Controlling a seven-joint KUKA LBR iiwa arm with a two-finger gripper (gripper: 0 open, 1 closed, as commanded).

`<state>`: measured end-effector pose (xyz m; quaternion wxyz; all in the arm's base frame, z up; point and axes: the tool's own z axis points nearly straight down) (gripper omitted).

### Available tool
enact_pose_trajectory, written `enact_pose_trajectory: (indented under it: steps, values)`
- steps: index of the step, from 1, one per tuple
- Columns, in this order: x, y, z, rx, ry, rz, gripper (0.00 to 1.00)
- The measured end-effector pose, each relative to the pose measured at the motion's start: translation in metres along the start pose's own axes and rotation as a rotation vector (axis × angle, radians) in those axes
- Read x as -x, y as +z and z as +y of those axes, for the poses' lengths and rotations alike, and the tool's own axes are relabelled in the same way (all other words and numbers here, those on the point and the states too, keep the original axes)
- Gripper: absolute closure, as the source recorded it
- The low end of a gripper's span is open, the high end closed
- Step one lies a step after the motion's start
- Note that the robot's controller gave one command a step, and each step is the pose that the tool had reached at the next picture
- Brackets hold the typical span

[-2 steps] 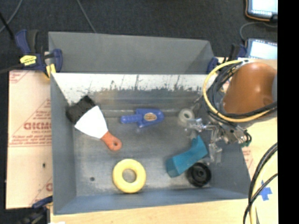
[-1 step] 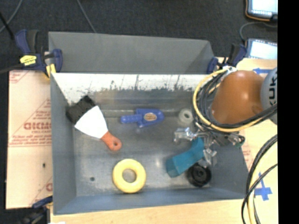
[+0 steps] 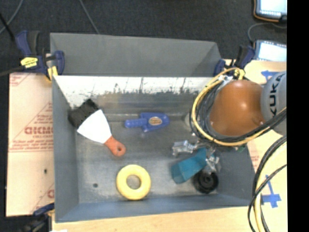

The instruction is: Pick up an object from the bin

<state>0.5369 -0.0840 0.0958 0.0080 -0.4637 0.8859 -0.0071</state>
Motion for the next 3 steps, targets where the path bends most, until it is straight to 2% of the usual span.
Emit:
enact_pose_trajectory:
  steps: [1, 2, 3]
  values:
    - [0.012, 0.021, -0.012, 0.005, -0.065, 0.004, 0.00]
    - [0.001, 0.021, -0.010, -0.013, -0.031, -0.005, 1.00]
    - [0.001, 0.021, -0.010, -0.013, -0.030, -0.005, 1.00]
